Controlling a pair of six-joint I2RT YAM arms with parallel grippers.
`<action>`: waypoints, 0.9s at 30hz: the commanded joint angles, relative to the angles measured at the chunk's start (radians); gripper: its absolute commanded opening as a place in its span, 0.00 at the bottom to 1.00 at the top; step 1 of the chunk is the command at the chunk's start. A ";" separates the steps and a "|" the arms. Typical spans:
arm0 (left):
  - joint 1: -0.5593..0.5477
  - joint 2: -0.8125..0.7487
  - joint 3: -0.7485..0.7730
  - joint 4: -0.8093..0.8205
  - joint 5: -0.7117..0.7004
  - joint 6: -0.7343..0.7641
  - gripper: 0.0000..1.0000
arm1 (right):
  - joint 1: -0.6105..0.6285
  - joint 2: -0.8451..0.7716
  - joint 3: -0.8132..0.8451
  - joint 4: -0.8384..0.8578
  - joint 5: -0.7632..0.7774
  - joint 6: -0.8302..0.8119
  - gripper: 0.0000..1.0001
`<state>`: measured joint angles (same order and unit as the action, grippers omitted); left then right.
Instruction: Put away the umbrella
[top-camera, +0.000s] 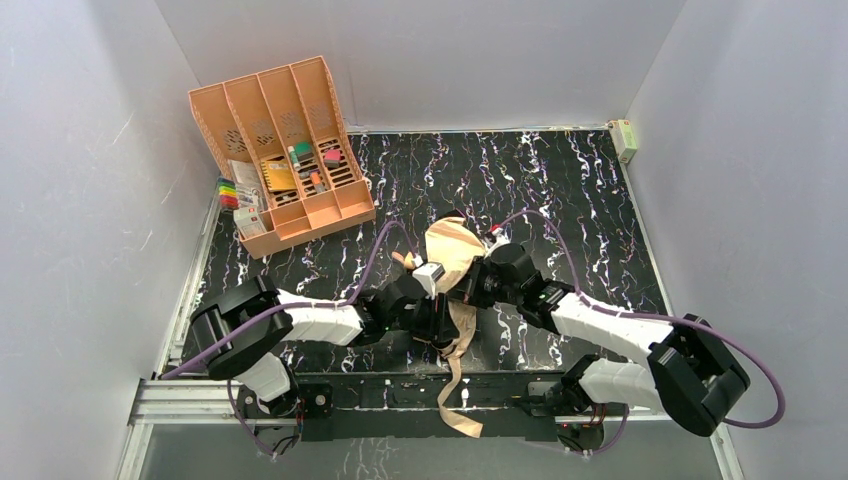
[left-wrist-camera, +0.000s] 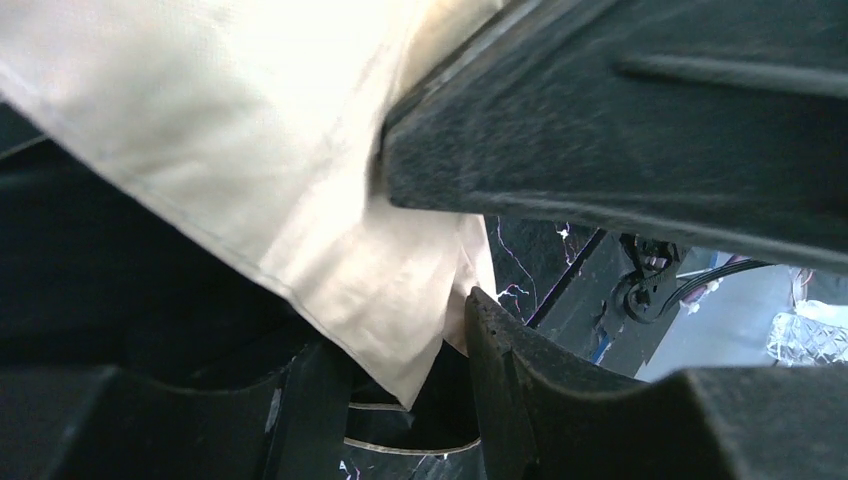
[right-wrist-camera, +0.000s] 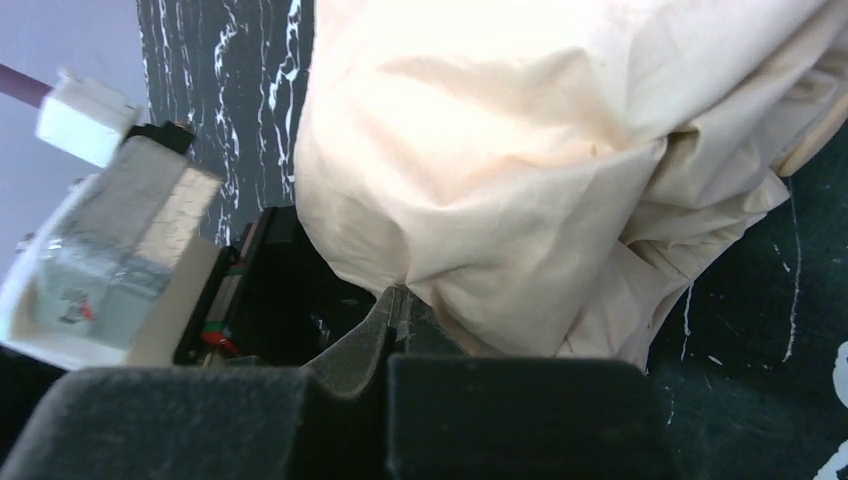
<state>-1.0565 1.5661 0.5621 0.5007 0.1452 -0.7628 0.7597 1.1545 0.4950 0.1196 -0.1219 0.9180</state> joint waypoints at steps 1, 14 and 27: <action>-0.025 -0.012 -0.021 -0.029 -0.016 0.008 0.41 | -0.003 0.036 -0.049 0.107 -0.039 0.018 0.00; -0.040 -0.129 0.010 -0.158 -0.071 0.025 0.60 | -0.003 0.164 -0.146 0.108 0.034 0.048 0.00; 0.107 -0.426 0.278 -0.653 -0.257 0.140 0.79 | -0.003 0.180 -0.160 -0.059 0.116 0.005 0.00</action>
<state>-1.0561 1.1557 0.7059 0.0250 -0.0719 -0.6960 0.7609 1.3182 0.3641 0.2432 -0.1173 0.9760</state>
